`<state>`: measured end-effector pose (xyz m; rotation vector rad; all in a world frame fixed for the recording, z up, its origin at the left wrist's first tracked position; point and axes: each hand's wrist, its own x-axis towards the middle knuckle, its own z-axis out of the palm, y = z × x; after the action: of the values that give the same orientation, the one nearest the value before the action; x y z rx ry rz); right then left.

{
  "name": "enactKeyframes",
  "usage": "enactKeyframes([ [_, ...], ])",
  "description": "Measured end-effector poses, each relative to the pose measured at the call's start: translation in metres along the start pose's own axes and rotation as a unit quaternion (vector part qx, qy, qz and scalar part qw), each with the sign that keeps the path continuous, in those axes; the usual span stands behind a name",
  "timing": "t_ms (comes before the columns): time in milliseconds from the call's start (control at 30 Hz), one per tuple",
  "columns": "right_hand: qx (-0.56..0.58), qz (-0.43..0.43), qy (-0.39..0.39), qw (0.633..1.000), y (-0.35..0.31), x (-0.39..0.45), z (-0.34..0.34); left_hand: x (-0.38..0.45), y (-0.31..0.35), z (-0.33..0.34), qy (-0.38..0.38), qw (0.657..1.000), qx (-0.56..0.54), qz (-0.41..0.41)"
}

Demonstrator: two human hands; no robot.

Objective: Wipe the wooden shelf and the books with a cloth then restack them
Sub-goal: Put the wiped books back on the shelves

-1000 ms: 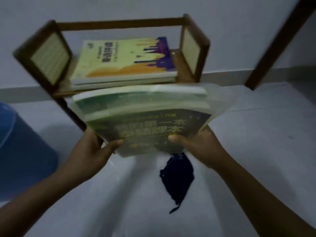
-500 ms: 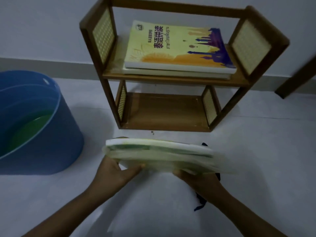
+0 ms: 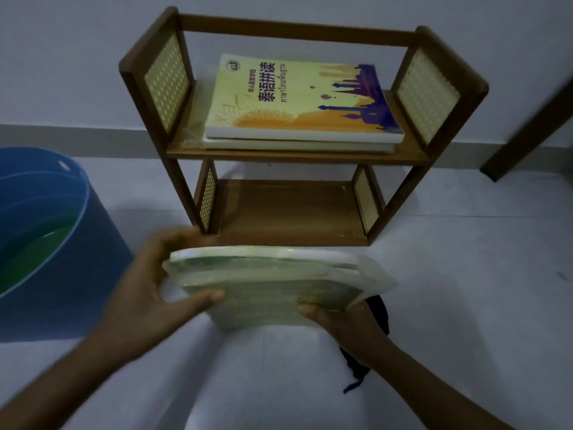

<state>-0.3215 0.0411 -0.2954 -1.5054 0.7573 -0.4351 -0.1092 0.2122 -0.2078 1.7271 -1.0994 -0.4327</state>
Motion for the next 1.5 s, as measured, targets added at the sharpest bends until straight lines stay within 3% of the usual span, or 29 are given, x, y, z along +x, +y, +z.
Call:
enactKeyframes([
  [100, 0.006, 0.004, -0.007, 1.000, 0.001, 0.005, -0.003, 0.032, 0.059, -0.015, -0.081, 0.966, 0.188, 0.161],
  [200, 0.009, 0.002, -0.010, 1.000, 0.004, 0.008, -0.004, 0.052, 0.078, 0.020, -0.168, 0.888, 0.391, 0.177],
  [267, -0.003, 0.003, 0.005, 1.000, 0.009, 0.004, -0.008, 0.059, 0.064, 0.041, -0.185, 0.839, 0.476, 0.187],
  [300, -0.006, 0.015, 0.017, 1.000, 0.017, 0.000, -0.011, 0.060, 0.055, 0.043, -0.171, 0.841, 0.476, 0.192],
  [400, -0.003, 0.100, 0.019, 0.995, 0.045, -0.013, -0.033, 0.055, 0.038, 0.014, -0.101, 0.906, 0.364, 0.191],
  [467, 0.050, 0.142, -0.009, 0.989, 0.057, -0.017, -0.047, 0.041, 0.034, -0.010, -0.060, 0.964, 0.230, 0.120],
  [533, 0.044, 0.144, -0.048, 0.987, 0.053, -0.015, -0.052, 0.024, 0.025, -0.023, 0.004, 0.996, 0.081, 0.023],
  [633, -0.005, 0.053, -0.129, 0.990, 0.030, -0.003, -0.043, 0.003, -0.003, -0.015, 0.066, 0.990, -0.097, -0.083],
  [700, -0.008, 0.039, -0.076, 0.996, 0.022, 0.007, -0.034, -0.008, -0.024, -0.003, 0.072, 0.978, -0.160, -0.117],
  [800, -0.013, 0.013, -0.001, 1.000, 0.023, 0.013, -0.027, -0.019, -0.059, 0.011, 0.068, 0.980, -0.134, -0.133],
  [967, -0.077, -0.002, 0.041, 0.996, 0.043, 0.017, -0.021, -0.027, -0.096, 0.018, 0.028, 0.992, -0.058, -0.113],
  [1067, -0.048, 0.014, 0.065, 0.997, 0.058, 0.019, -0.016, -0.033, -0.119, 0.022, 0.031, 0.993, -0.028, -0.109],
  [1267, -0.001, 0.069, 0.022, 0.997, 0.061, 0.013, -0.009, -0.038, -0.133, 0.030, -0.010, 0.993, 0.010, -0.118],
  [1400, 0.001, 0.037, 0.035, 0.999, 0.043, 0.012, -0.016, -0.022, -0.112, 0.027, -0.005, 0.993, 0.000, -0.119],
  [1500, 0.066, 0.043, 0.041, 0.996, 0.033, -0.004, -0.030, -0.006, -0.092, 0.025, -0.005, 0.991, 0.028, -0.128],
])
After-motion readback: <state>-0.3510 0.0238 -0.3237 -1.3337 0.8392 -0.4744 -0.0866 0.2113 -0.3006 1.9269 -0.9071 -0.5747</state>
